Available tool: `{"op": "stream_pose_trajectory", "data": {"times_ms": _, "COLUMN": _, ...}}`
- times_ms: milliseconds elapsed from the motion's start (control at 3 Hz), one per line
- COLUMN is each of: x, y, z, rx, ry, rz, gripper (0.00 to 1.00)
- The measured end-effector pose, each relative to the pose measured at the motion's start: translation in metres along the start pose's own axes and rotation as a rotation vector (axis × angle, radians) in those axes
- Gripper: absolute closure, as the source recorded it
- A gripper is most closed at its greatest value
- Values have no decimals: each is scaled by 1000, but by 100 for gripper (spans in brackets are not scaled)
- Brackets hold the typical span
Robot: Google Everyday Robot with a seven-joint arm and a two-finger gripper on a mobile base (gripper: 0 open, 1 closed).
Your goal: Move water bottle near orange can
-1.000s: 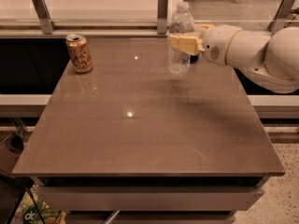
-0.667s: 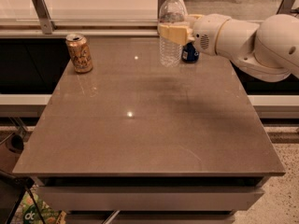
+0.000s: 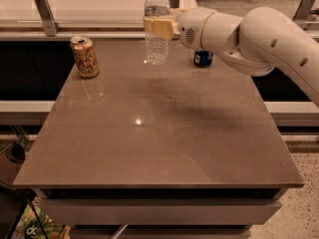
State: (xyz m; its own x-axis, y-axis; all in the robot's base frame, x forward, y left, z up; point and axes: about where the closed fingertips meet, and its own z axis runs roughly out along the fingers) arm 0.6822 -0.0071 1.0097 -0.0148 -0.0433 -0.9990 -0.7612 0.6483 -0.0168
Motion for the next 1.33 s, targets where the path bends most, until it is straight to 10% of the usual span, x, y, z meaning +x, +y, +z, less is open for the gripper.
{"op": "stream_pose_trajectory", "data": {"times_ms": 1333, "x": 38, "y": 88, "z": 88, "rx": -83, "ry": 13, "rz": 5, "gripper": 100}}
